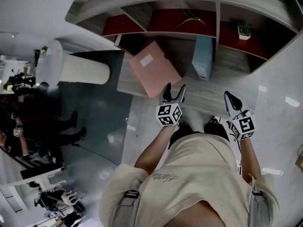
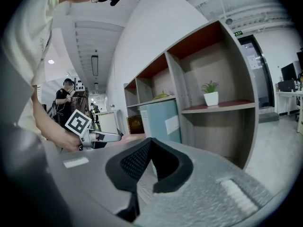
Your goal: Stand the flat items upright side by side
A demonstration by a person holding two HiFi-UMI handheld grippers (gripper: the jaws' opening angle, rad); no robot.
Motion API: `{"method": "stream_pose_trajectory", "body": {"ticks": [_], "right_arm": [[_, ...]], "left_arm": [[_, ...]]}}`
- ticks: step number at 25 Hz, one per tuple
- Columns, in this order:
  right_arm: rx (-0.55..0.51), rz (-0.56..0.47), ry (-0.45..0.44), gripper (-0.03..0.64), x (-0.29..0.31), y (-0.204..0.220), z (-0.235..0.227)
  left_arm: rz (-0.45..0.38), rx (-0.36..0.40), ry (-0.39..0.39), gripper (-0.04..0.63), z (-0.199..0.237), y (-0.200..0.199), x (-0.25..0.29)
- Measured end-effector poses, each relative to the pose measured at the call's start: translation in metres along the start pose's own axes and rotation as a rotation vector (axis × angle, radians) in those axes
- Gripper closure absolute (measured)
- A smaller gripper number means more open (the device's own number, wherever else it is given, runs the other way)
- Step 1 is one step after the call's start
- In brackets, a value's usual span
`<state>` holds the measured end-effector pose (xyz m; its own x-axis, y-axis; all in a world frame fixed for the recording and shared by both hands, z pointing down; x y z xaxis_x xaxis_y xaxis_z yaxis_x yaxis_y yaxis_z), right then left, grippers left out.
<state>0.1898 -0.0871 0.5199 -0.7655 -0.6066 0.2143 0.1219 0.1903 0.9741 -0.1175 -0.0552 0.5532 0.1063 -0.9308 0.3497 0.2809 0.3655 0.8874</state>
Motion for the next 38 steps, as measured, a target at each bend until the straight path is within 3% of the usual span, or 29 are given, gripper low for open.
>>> {"method": "stream_pose_trajectory", "body": {"ticks": [6, 15, 21, 29, 38], "right_arm": [[0.059, -0.010, -0.003, 0.616, 0.042, -0.018, 0.053], [-0.007, -0.014, -0.013, 0.612, 0.107, -0.035, 0.135], [-0.039, -0.012, 0.017, 0.529, 0.141, -0.047, 0.173], [-0.059, 0.117, -0.064, 0.376, 0.186, -0.049, 0.187], [-0.056, 0.284, -0.153, 0.367, 0.264, -0.017, 0.164]], "left_arm": [[-0.028, -0.030, 0.002, 0.250, 0.056, -0.009, -0.041], [-0.030, -0.020, 0.047, 0.252, 0.147, -0.022, -0.082], [-0.036, -0.035, 0.067, 0.250, 0.198, -0.030, -0.093], [-0.033, -0.147, 0.031, 0.249, 0.237, -0.029, -0.094], [0.086, -0.248, 0.022, 0.244, 0.257, -0.024, -0.070]]}}
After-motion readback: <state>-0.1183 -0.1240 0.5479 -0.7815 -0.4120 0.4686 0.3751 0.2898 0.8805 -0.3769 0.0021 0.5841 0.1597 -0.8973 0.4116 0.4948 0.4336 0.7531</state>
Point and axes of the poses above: the fingertips, and each gripper's own axes: x forward along the fingers, z to its left, y out of its underside, the point moved 9 cm from there along -x, backward along the fingers, and after that the axes turned 5 degrees about -x, right-handed, at the moved point
